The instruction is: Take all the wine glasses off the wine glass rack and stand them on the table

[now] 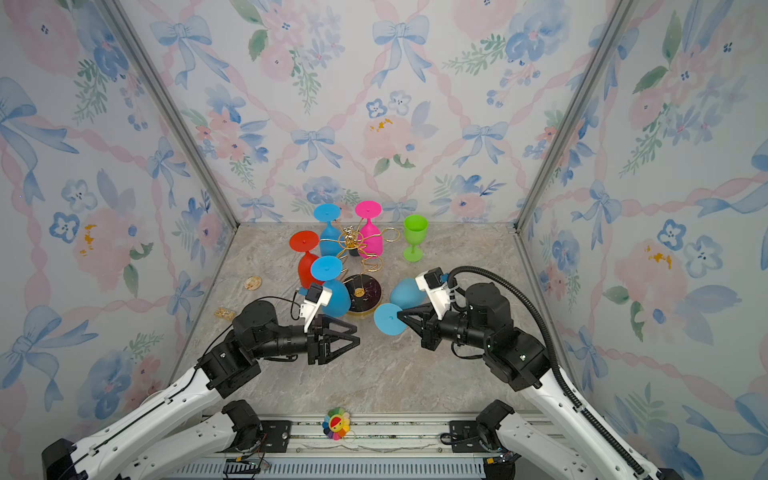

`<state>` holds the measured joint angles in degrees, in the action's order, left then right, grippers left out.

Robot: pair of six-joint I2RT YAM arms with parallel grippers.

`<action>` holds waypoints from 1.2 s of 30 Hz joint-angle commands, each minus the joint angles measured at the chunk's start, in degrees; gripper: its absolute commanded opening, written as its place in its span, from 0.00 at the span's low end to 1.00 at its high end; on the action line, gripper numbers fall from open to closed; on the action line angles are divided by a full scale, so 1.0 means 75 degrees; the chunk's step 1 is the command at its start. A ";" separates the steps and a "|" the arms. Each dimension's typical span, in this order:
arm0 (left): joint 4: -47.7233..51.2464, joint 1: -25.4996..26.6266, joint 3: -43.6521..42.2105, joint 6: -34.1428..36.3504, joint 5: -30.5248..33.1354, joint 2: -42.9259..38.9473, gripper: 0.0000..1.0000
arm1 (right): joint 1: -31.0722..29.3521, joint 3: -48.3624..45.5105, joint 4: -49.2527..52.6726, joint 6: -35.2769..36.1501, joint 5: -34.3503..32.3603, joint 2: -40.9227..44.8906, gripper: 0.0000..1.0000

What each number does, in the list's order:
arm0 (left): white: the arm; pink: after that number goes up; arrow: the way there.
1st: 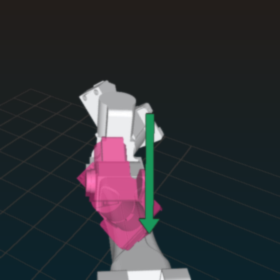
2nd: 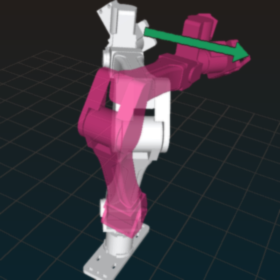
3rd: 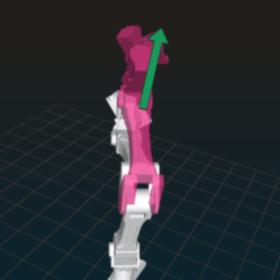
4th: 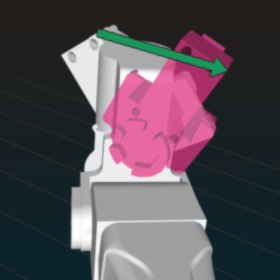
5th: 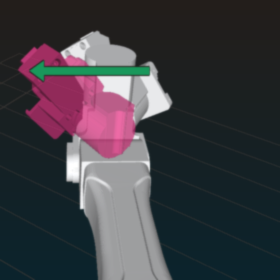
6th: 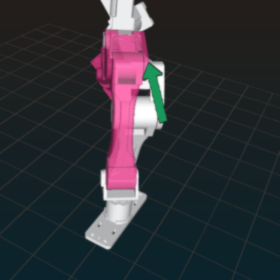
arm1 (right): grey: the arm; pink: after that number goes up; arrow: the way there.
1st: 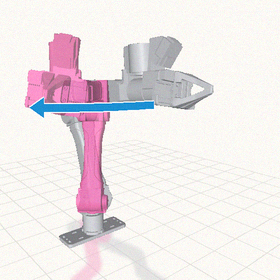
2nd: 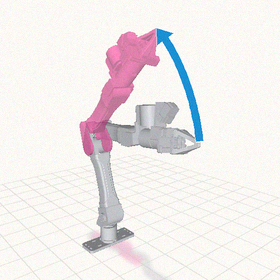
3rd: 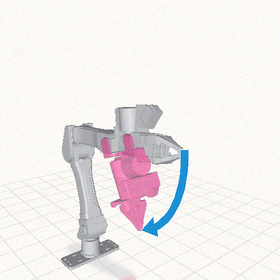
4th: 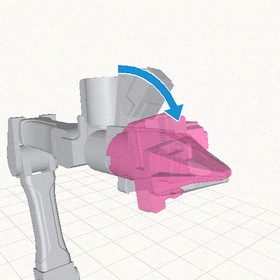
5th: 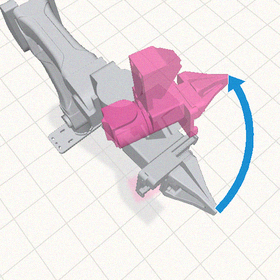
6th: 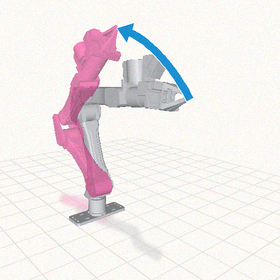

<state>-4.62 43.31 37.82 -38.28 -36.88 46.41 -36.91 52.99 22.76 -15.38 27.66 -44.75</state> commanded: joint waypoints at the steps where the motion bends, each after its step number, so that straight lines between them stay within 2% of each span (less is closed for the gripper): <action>1: -0.0859 0.0128 0.0113 -0.0223 -0.0003 0.0155 0.61 | -0.0189 -0.0168 -0.0554 0.0095 0.0235 0.0114 0.00; 13: -0.1489 0.0214 0.0113 -0.0436 -0.0029 0.0586 0.51 | -0.0592 -0.0386 -0.1116 0.0070 0.0431 0.0072 0.00; 24: -0.1615 0.0260 0.0113 -0.0468 -0.0146 0.0758 0.30 | -0.0900 -0.0714 -0.1880 -0.0188 0.0362 -0.0046 0.00; 30: -0.1633 0.0284 0.0113 -0.0468 -0.0152 0.0633 0.23 | -0.0959 -0.0734 -0.1924 -0.0217 0.0242 -0.0074 0.00; 36: -0.1632 0.0284 -0.0009 -0.0450 -0.0097 0.0585 0.06 | -0.1008 -0.0782 -0.1927 -0.0251 0.0124 -0.0105 0.01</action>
<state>-15.31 45.06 37.80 -42.22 -36.71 51.77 -43.68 48.18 10.02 -17.12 29.89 -45.39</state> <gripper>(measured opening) 0.082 0.048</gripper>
